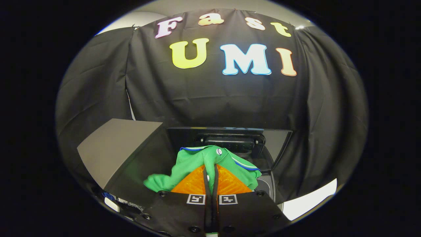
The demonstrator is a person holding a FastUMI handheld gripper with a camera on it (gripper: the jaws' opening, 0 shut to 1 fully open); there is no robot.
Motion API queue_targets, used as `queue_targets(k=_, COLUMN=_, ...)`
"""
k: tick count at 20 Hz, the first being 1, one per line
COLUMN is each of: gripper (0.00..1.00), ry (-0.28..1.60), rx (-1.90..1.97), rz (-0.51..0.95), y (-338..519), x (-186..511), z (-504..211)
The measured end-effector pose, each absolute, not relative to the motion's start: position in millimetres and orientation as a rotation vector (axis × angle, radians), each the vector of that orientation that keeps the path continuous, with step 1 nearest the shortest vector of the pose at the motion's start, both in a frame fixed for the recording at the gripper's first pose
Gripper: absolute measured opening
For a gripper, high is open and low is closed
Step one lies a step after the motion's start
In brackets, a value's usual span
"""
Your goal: Put the clothes into the washing machine and then close the washing machine lid.
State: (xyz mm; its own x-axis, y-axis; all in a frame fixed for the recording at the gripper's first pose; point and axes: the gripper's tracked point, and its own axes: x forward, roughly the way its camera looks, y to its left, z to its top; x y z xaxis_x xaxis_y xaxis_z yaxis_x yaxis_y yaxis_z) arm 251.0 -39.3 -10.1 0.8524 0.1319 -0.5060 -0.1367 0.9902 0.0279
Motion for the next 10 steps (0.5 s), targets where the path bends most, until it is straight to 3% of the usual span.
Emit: queue_targets(k=10, gripper=0.01, ry=0.612, rx=-0.036, rz=0.136, y=-50, x=250, z=-80)
